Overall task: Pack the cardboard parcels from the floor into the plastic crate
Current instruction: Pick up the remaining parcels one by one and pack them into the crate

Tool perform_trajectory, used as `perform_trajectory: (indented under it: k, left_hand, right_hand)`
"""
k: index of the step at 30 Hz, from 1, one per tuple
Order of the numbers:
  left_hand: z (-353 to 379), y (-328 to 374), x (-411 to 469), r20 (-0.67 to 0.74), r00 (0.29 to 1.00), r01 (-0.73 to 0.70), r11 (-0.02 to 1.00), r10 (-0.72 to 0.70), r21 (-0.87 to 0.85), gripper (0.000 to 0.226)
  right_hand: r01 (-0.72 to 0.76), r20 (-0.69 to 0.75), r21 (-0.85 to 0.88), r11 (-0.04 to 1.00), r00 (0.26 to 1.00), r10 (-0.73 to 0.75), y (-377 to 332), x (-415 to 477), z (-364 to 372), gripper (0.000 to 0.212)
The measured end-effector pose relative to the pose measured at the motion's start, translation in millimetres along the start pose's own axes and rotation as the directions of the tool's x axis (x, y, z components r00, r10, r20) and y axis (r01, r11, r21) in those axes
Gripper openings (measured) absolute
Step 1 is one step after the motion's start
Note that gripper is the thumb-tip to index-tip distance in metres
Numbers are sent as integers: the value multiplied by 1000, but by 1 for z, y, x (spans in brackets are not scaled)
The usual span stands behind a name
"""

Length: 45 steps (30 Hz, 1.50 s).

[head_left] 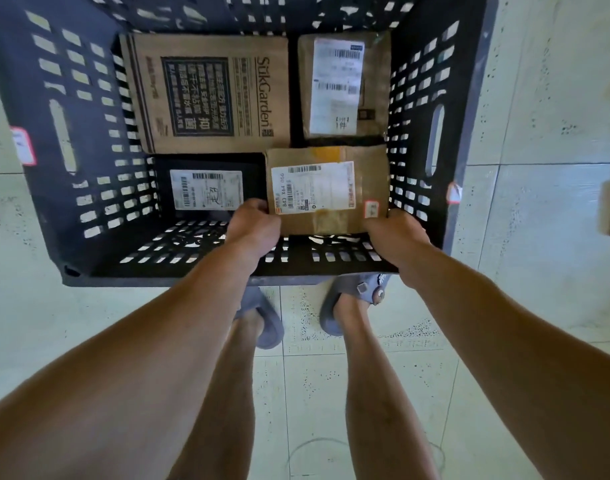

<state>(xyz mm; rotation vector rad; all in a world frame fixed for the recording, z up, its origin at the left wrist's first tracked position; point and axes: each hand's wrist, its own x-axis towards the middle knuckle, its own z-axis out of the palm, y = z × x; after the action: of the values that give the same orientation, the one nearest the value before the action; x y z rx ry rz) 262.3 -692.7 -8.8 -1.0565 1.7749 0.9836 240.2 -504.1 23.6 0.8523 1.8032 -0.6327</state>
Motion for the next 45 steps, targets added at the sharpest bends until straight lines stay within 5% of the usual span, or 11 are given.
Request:
perform_trajectory:
  k: [11,15,22,28,36,40,45]
  left_hand:
    - [11,19,16,168,975,-168,976,144,140,47]
    - [14,23,26,28,998,-60,991,57,122,38]
    - [26,29,29,187,978,-109,992,95,67,39]
    - [20,39,9,74,994,-87,996,85,13,33]
    - [-16,73,-93,78,995,-56,986,69,-159,24]
    - [-43,117,-176,95,980,-151,964,175,-218,15]
    - [-85,164,-286,118,935,-297,920,334,-255,17]
  right_hand:
    - [77,23,89,993,997,-80,-12,16,12,38]
    - [103,75,118,988,991,-112,-12,25,12,34]
    - [138,63,162,977,987,-150,-9,32,16,46]
    - [158,49,193,968,984,-171,-6,14,6,43]
    - [295,-32,79,952,955,-294,-28,-79,-60,37]
    - [303,-62,167,938,953,-297,-31,-155,-97,14]
    - [355,-107,163,920,934,-341,-20,-271,-144,14]
